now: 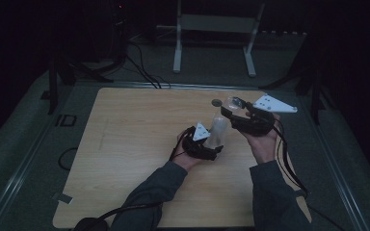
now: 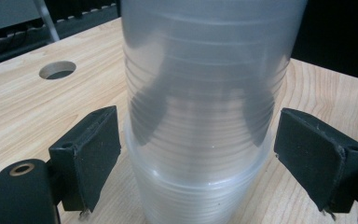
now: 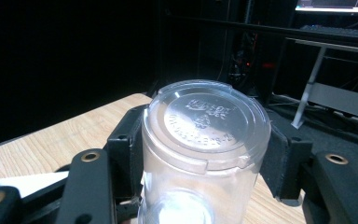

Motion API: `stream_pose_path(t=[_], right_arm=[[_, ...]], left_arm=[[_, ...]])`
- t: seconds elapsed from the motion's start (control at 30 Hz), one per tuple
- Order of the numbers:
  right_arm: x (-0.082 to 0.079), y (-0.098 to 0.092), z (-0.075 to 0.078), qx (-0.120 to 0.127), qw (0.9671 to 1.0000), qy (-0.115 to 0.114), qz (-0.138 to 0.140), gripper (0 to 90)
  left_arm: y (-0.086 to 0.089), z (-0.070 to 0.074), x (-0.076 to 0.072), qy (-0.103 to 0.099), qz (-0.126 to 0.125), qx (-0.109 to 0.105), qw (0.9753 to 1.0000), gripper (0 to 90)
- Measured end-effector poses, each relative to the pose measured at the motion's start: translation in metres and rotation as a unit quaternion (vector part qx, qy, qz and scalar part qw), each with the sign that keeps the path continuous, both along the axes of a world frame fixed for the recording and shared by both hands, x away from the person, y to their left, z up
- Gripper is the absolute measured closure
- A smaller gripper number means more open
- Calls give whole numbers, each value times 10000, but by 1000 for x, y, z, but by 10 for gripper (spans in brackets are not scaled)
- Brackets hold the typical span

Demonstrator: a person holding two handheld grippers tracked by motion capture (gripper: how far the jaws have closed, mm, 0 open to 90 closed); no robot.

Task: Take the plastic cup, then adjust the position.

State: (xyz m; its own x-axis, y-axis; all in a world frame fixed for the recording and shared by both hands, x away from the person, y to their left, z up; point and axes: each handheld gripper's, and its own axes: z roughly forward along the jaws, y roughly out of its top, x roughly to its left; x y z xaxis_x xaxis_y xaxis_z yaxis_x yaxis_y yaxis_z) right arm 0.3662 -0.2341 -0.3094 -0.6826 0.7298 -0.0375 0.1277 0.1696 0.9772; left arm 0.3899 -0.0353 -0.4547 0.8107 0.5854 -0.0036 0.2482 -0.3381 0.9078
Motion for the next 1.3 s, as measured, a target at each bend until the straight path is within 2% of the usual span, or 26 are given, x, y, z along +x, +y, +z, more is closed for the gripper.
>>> stream_pose_path(t=[0.3,0.83,1.0,1.3], right_arm=[[-7,-15,7,-28,9999,-84,-140,406],[-18,-36,2,-211,9989,-96,-415,406],[-24,-45,-2,-229,9984,-79,-502,406],[-31,-49,-15,-233,9981,22,-568,406]], left_arm=[[13,6,-6,-9,-7,-90,10000,149],[21,5,-12,-33,-19,-69,10000,147],[22,8,-17,-83,-78,-89,9999,147],[24,12,-25,-114,-119,-191,9997,153]])
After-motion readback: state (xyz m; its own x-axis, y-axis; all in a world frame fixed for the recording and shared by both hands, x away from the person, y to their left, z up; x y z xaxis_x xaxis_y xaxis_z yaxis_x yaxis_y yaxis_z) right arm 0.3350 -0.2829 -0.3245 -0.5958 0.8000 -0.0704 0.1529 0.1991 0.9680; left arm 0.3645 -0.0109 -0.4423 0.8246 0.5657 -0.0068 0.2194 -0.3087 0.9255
